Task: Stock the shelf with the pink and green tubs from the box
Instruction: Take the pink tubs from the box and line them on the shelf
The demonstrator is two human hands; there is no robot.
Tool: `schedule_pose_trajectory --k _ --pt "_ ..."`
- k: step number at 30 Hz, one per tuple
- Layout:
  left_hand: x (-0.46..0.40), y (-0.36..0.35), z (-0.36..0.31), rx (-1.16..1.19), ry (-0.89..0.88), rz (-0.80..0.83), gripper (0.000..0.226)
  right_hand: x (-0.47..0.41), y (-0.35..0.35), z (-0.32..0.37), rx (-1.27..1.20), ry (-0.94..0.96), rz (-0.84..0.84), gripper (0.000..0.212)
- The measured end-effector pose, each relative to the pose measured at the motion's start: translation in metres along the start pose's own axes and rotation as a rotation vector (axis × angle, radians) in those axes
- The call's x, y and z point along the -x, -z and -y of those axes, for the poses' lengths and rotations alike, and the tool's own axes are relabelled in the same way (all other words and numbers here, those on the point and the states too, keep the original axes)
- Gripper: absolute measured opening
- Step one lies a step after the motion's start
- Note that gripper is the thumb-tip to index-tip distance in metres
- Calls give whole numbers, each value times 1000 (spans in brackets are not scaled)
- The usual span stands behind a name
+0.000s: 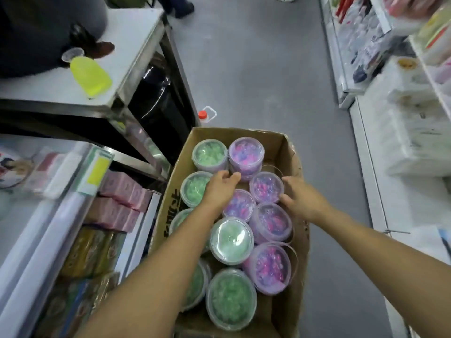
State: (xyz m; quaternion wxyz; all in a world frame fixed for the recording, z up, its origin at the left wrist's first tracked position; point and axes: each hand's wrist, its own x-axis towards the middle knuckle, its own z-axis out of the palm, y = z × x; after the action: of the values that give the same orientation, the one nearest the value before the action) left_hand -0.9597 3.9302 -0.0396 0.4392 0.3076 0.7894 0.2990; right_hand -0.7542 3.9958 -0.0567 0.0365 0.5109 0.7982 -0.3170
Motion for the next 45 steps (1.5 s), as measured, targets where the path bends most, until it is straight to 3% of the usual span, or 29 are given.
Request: schedule_pose_trajectory --k 5,9,12,16,25,29,32,38,45 --pt "-70 -25 -3 267 222 21 36 -44 -27 -19 -20 -58 31 32" --pt "-103 -40 -5 320 329 -20 31 -78 -35 -24 7 -69 29 26" --pt "-117 -46 -2 360 360 -25 27 -100 -38 -21 80 -119 57 50" --pt "-128 -49 7 453 378 -14 43 -127 -48 -18 64 -224 130 74" --pt "-128 -50 10 672 382 60 34 -138 -59 -11 201 -329 125 85" --pt "-121 -47 9 709 365 70 22 -133 -52 -10 281 -279 85 73" --pt "-114 -41 8 751 328 68 25 -132 -41 -9 289 -212 72 48" --pt "-80 -16 6 787 270 31 29 -104 -12 8 209 -53 -45 24" --pt "0 43 3 711 203 -126 11 -39 19 29 -242 -90 -213 22"
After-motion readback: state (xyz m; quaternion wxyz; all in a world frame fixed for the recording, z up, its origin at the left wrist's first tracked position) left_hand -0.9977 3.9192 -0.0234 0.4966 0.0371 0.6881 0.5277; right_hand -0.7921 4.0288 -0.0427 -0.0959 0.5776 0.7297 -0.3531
